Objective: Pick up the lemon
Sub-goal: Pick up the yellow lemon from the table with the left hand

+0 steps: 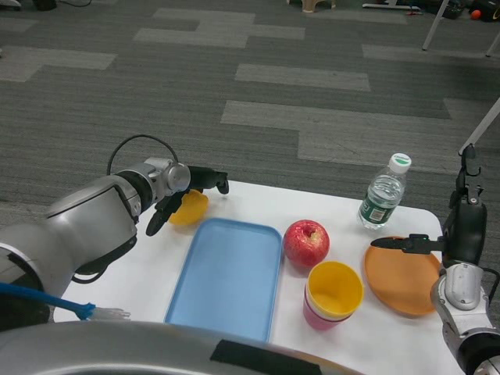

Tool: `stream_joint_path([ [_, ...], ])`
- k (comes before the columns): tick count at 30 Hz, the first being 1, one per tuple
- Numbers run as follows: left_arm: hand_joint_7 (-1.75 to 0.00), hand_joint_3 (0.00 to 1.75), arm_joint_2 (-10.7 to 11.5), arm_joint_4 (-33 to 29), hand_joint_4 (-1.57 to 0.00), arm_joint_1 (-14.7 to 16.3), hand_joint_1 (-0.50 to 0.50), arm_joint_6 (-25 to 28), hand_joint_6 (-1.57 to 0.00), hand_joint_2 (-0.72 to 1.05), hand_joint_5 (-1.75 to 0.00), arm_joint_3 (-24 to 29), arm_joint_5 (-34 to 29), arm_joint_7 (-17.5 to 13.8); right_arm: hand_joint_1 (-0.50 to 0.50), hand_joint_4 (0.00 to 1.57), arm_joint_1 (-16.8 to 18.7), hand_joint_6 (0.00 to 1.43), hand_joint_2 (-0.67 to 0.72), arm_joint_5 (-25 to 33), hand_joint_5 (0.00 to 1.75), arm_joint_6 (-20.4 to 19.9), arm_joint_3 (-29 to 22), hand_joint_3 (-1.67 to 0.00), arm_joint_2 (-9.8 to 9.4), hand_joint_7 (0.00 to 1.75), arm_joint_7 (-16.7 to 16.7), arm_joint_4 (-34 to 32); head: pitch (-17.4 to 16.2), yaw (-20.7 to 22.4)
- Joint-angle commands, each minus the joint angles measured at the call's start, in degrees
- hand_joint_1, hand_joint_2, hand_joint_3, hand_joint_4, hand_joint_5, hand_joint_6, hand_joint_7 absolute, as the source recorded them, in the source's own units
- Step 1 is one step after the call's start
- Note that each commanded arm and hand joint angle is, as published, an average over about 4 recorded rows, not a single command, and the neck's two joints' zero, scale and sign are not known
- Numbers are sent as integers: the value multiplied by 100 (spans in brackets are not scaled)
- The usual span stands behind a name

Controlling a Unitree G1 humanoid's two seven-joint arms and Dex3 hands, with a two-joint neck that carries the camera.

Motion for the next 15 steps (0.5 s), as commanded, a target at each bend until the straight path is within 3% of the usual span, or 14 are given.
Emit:
stream_joint_path([
  [1,-119,9,-62,130,0,75,-50,63,0,-72,-123,12,-32,-26,-42,3,-2,0,14,36,0,26,-81,-8,26,0,-22,-63,0,0],
  [8,-131,24,-104,163,0,117,-50,68,0,-72,-123,-14,-17,3,-41,1,18,0,9,36,0,17,-92,-8,17,0,-22,-78,-15,3],
  [15,-141,61,-234,223,0,198,-50,213,0,-72,-123,-29,38,203,-42,3,60,0,14,36,0,17,-120,-4,15,0,-22,-107,-54,17],
])
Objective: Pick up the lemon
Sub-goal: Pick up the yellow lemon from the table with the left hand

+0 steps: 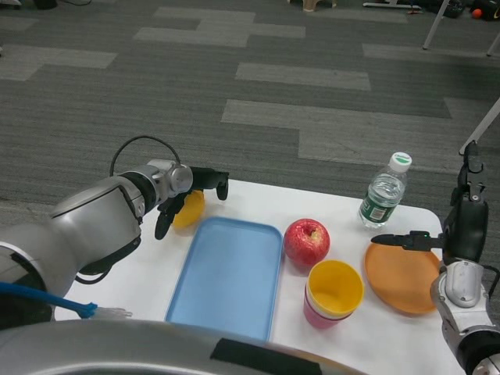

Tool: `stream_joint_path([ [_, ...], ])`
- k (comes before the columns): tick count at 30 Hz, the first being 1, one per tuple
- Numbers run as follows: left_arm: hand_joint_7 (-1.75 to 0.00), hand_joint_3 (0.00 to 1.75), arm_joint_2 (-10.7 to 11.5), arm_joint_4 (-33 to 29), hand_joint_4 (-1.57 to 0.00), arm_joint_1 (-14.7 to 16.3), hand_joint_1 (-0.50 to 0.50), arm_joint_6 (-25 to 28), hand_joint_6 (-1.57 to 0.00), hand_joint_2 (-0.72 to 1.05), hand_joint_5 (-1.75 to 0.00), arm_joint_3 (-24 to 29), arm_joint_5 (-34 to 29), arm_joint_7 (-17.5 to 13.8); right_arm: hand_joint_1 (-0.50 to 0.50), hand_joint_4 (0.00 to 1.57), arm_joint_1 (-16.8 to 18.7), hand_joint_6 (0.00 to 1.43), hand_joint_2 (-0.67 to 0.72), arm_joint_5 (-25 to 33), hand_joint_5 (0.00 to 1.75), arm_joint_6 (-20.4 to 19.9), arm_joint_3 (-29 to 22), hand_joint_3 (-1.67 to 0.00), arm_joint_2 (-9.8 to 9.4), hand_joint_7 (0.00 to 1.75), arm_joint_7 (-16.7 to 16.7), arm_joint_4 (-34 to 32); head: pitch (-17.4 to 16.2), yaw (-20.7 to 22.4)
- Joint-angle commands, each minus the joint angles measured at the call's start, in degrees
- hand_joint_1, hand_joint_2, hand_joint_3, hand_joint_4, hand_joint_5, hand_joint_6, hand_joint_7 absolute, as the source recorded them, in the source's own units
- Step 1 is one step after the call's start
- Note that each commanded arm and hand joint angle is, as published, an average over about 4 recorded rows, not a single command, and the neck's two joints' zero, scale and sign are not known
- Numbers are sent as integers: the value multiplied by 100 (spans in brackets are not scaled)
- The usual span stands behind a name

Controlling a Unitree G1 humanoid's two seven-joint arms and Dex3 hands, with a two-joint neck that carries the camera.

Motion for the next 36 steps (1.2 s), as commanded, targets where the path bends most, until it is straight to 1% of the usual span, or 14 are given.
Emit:
stream_joint_path([
  [1,-141,68,-112,107,0,211,-50,153,0,-72,-123,-17,29,60,-42,3,52,0,15,36,0,17,-52,-4,12,0,-22,-35,-15,6],
  [3,-141,79,-152,125,0,246,-50,228,0,-72,-126,-8,33,122,-42,3,61,0,15,36,0,22,-56,-8,8,0,-22,-39,-26,13],
  [5,-141,89,-192,138,0,277,-50,281,0,-72,-131,10,38,183,-42,3,69,0,15,36,0,22,-56,-6,8,0,-22,-44,-36,26],
  [11,-150,151,-262,177,0,323,-50,338,0,-72,-151,51,38,256,-42,3,69,0,14,36,0,17,-56,-8,-1,0,-22,-44,-53,51],
  [14,-154,170,-290,186,0,345,-50,338,0,-72,-164,102,38,271,-42,3,69,0,9,36,0,17,-56,-8,-1,0,-22,-48,-53,50],
  [16,-157,175,-301,193,0,358,-50,338,0,-70,-169,119,38,276,-42,2,72,0,9,36,0,17,-56,-8,-1,0,-22,-55,-53,50],
  [18,-161,175,-308,199,0,361,-50,342,0,-66,-175,119,38,273,-42,2,76,0,9,36,0,17,-59,-8,-3,0,-22,-59,-53,50],
  [20,-164,175,-312,208,0,361,-50,353,0,-64,-175,111,40,269,-42,3,80,0,12,36,0,17,-63,-8,-7,0,-22,-63,-46,55],
  [21,-166,175,-315,213,0,361,-49,360,0,-59,-175,102,42,267,-42,3,83,0,12,36,0,17,-65,-8,-10,0,-22,-66,-45,58],
  [24,-164,175,-319,235,0,369,-48,358,0,-46,-175,75,93,258,-42,3,94,0,12,36,0,17,-65,-8,-10,0,-22,-72,-47,69],
  [26,-164,175,-319,237,0,385,-48,344,0,-46,-175,69,159,243,-42,3,96,0,14,36,0,17,-65,-8,-10,0,-22,-77,-48,87],
  [28,-162,175,-315,239,0,402,-48,338,0,-46,-175,67,196,216,-42,3,100,0,11,36,0,19,-65,-8,-12,0,-22,-81,-47,108],
  [32,-168,175,-310,243,0,442,-47,340,0,-26,-175,80,196,188,-42,2,107,0,11,36,0,17,-65,-8,-18,0,-22,-88,-51,125],
  [36,-168,175,-310,243,0,495,-46,358,0,-6,-175,198,189,161,-42,3,113,0,9,36,0,22,-65,-8,-18,0,-22,-88,-54,142],
])
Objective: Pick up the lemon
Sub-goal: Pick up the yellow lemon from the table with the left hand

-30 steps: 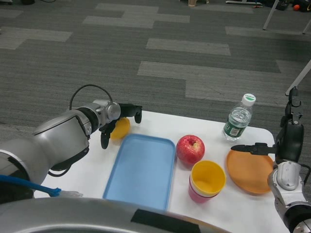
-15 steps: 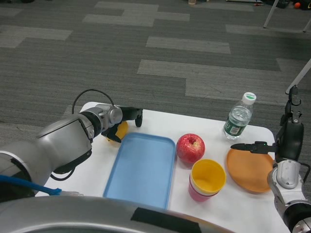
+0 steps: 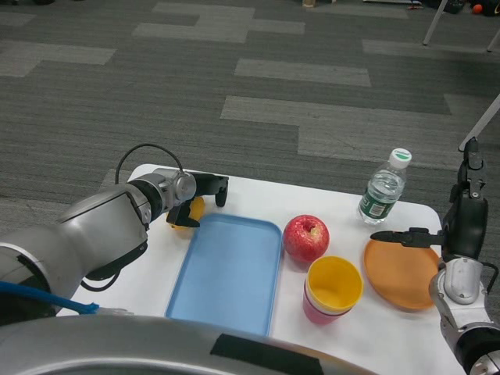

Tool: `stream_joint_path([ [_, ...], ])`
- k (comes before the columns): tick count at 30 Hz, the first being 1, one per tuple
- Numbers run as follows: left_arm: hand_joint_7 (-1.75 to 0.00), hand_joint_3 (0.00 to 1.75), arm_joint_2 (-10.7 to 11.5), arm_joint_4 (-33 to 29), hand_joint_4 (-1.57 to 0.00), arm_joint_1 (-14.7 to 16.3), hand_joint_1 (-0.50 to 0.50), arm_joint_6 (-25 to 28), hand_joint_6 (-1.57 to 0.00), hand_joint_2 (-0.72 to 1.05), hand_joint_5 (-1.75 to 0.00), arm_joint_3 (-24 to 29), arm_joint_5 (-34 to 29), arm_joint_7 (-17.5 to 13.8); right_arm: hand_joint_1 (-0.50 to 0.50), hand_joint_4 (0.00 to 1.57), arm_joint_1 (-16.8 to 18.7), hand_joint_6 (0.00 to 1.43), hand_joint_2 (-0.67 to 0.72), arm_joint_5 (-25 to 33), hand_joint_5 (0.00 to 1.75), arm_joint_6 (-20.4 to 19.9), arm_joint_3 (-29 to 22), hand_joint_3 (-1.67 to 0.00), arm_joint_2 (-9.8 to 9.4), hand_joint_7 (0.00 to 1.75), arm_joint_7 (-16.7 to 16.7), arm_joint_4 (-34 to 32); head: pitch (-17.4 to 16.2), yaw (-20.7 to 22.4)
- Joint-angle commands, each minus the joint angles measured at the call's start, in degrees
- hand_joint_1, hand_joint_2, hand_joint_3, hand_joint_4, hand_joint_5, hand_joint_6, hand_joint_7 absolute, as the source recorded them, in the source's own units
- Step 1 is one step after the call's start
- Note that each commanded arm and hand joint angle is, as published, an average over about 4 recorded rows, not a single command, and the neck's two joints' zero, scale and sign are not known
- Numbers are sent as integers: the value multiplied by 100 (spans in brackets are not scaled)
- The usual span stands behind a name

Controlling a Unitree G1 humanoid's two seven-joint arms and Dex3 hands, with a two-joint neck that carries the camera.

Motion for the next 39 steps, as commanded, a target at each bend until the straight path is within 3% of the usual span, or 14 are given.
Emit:
stream_joint_path([
  [1,-168,175,-46,120,0,298,-46,59,0,1,-175,132,29,-157,-42,3,70,0,9,35,0,21,-50,-8,-18,0,-22,-10,-3,19],
  [4,-168,175,-46,120,0,329,-49,68,0,21,-175,259,24,-170,-42,3,74,0,9,35,0,17,-50,-8,-18,0,-18,-10,-5,30],
  [9,-168,175,-26,80,0,430,-50,44,0,29,-175,754,29,-175,-42,3,85,0,15,35,0,17,-50,-8,-18,0,-20,-18,6,52],
  [15,-168,175,48,-221,0,663,-50,-174,0,52,-175,1921,40,-148,-42,3,112,0,15,35,0,17,-81,-6,-18,0,-22,-45,23,45],
  [20,-168,175,77,-522,0,909,-50,-442,0,52,-175,2916,178,-144,-41,3,133,0,15,35,0,17,-94,-8,-24,0,-22,-53,23,58],
  [24,-169,175,29,-825,0,1120,-50,-715,0,52,-175,4034,758,-170,-42,3,140,0,15,35,0,17,-94,-8,-27,0,-18,-53,15,78],
  [32,-168,175,9,-1306,0,1392,-50,-1106,0,52,-175,5085,837,-175,-42,3,140,0,11,35,0,17,-85,-8,-27,0,-22,-53,-2,103],
  [39,-169,175,24,-1333,0,1469,-50,-1198,0,52,-175,5151,884,-245,-42,3,140,0,9,35,0,17,-85,-8,-27,0,-20,-53,-7,157],
])
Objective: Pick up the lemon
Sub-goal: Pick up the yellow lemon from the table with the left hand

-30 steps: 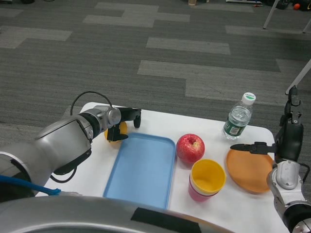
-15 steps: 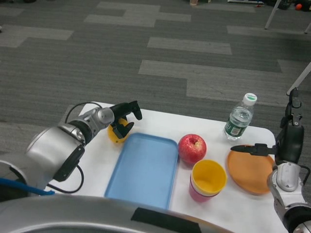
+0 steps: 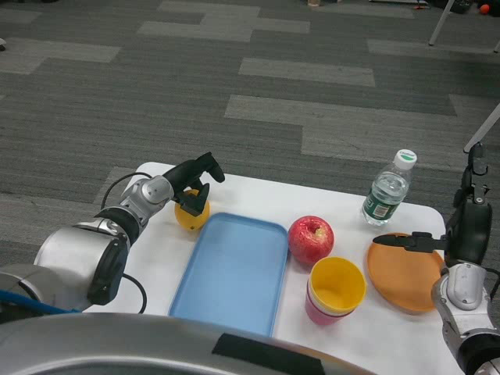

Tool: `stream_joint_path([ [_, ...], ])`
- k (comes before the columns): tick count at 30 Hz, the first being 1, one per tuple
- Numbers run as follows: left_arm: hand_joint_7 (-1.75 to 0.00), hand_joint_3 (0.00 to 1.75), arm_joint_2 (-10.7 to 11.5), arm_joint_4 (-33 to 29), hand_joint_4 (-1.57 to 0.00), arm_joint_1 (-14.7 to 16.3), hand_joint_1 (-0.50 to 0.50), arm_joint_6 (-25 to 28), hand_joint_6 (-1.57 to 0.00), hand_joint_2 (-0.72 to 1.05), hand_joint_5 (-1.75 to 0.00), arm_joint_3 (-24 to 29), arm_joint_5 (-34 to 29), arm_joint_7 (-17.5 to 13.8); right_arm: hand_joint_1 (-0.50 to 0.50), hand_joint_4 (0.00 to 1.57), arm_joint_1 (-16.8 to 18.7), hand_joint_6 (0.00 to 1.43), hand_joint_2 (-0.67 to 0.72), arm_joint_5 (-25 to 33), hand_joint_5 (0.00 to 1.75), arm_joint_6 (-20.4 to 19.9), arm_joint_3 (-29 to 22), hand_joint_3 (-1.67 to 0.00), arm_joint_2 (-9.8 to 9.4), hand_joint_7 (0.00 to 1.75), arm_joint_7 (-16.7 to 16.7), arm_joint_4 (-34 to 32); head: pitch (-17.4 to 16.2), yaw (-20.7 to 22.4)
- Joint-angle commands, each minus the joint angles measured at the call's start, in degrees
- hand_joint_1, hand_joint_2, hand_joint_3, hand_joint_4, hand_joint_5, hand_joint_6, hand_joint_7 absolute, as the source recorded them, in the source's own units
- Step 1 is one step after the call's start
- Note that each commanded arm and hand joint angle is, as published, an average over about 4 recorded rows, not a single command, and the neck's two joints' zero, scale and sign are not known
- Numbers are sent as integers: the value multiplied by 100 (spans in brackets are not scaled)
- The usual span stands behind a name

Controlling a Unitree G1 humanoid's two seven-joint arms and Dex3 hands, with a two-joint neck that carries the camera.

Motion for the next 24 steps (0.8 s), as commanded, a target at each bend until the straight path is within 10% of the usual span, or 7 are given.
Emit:
stream_joint_path([
  [1,-168,175,7,-31,0,83,-50,-48,0,52,-175,30,82,-46,-42,3,45,0,9,33,0,17,-42,-8,-24,0,-22,-15,-12,25],
  [12,-168,175,29,-55,0,127,-50,-210,0,32,-175,184,143,-55,-42,3,45,0,12,33,0,17,-23,-8,-20,0,-20,0,-15,35],
  [15,-143,170,42,-39,0,127,-50,-206,0,3,-175,180,253,-121,-42,3,45,0,11,33,0,17,-38,-8,-15,0,-17,-7,-12,38],
  [24,-84,124,88,-2,0,259,-50,-118,0,-2,-175,213,-419,-378,-42,3,45,0,12,33,0,17,-25,-4,-22,0,-20,-9,-26,74],
])
